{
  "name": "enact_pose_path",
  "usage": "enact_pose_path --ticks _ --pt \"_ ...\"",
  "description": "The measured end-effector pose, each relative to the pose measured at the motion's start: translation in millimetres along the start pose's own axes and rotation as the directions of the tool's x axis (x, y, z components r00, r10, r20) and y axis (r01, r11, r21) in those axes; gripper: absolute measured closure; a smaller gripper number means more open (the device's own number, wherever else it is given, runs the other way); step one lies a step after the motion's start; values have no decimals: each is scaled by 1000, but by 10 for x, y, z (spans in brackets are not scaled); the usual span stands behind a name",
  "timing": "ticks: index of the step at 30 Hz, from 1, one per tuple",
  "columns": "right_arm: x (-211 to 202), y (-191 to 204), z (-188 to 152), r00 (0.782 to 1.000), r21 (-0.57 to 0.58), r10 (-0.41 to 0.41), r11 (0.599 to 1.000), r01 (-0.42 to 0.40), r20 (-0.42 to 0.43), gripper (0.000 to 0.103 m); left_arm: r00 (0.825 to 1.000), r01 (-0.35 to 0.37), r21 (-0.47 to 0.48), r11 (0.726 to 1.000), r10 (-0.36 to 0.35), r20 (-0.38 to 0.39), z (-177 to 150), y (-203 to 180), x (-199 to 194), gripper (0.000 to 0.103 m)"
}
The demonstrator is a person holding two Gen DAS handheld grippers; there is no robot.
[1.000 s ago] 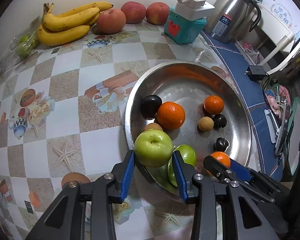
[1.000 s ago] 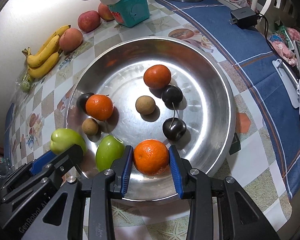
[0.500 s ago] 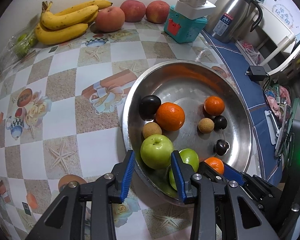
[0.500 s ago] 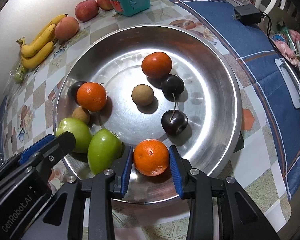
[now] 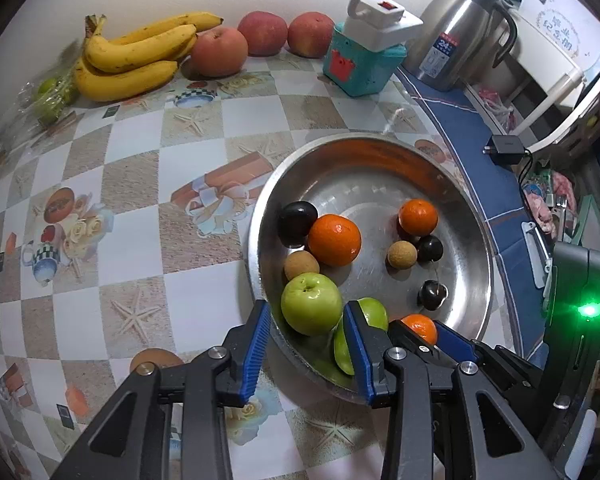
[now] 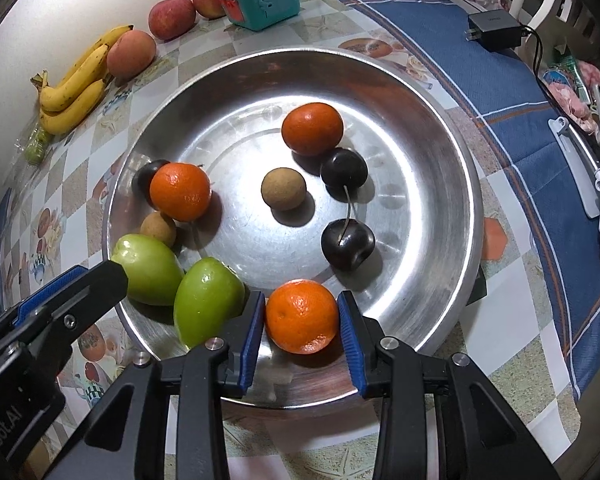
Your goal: Organize fruits
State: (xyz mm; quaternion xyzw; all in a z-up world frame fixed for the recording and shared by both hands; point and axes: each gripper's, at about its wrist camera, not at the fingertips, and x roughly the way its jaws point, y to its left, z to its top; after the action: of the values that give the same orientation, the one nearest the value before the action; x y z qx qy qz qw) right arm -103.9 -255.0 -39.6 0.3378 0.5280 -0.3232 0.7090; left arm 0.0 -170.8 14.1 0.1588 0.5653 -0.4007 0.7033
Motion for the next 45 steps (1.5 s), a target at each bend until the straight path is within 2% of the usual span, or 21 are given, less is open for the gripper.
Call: enact_pose_path --ticks 3,5,6,8,12,16,20,21,22,23,27,30,33,35,36,37,41,42,45 --pt "-52 -27 0 1000 7 13 1000 -14 12 57 1000 2 -19 1000 -2 8 13 43 -66 60" --pt "-88 -45 5 1000 11 15 1000 -15 21 57 1000 -6 -32 999 7 16 16 84 -108 54" --pt "-113 -49 8 1000 12 12 1000 -12 29 57 1000 -22 -42 999 23 18 17 116 -129 52" --pt "-165 -55 14 999 13 8 1000 -9 45 57 998 -56 -55 997 57 20 9 164 -152 40" --pt "-258 -29 25 997 4 8 1000 -8 77 52 990 -141 -87 986 141 -1 -12 303 -142 36" --pt "-304 19 21 995 -26 9 1000 -7 103 49 972 -234 -125 964 230 -44 -57 478 -64 29" --pt "-313 98 28 990 -64 -1 998 10 139 48 964 -263 -165 950 254 -74 -104 619 -9 14" --pt "-309 109 32 990 -69 -1 998 11 144 44 963 -269 -173 948 259 -79 -115 640 1 12" --pt "-309 112 29 989 -72 1 997 10 148 35 961 -275 -177 945 264 -81 -120 653 12 6" --pt "-306 117 32 988 -74 3 997 9 153 32 959 -281 -180 943 270 -83 -126 661 19 3" --pt "-319 124 27 985 -84 9 996 5 170 30 950 -312 -187 932 299 -94 -142 689 69 0" --pt "-320 144 31 983 -92 9 996 8 183 18 940 -339 -184 923 323 -108 -160 720 122 0" --pt "-330 150 32 980 -100 22 995 -2 197 17 932 -360 -179 916 344 -114 -183 733 149 0" --pt "-337 160 33 978 -105 24 994 -2 208 14 930 -366 -178 914 350 -113 -185 747 168 0" --pt "-345 167 31 976 -110 26 994 -2 217 7 929 -367 -175 914 352 -112 -187 747 176 0" --pt "-354 174 30 974 -114 26 994 -1 226 3 930 -365 -172 915 351 -110 -186 753 185 0" --pt "-408 212 27 965 -131 32 991 3 260 3 931 -365 -156 918 356 -82 -184 712 170 0" --pt "-420 223 24 963 -136 32 991 4 267 3 927 -375 -150 915 368 -72 -179 684 154 0" --pt "-437 241 16 960 -145 32 989 9 277 3 894 -444 -149 884 447 -12 -190 602 54 0"
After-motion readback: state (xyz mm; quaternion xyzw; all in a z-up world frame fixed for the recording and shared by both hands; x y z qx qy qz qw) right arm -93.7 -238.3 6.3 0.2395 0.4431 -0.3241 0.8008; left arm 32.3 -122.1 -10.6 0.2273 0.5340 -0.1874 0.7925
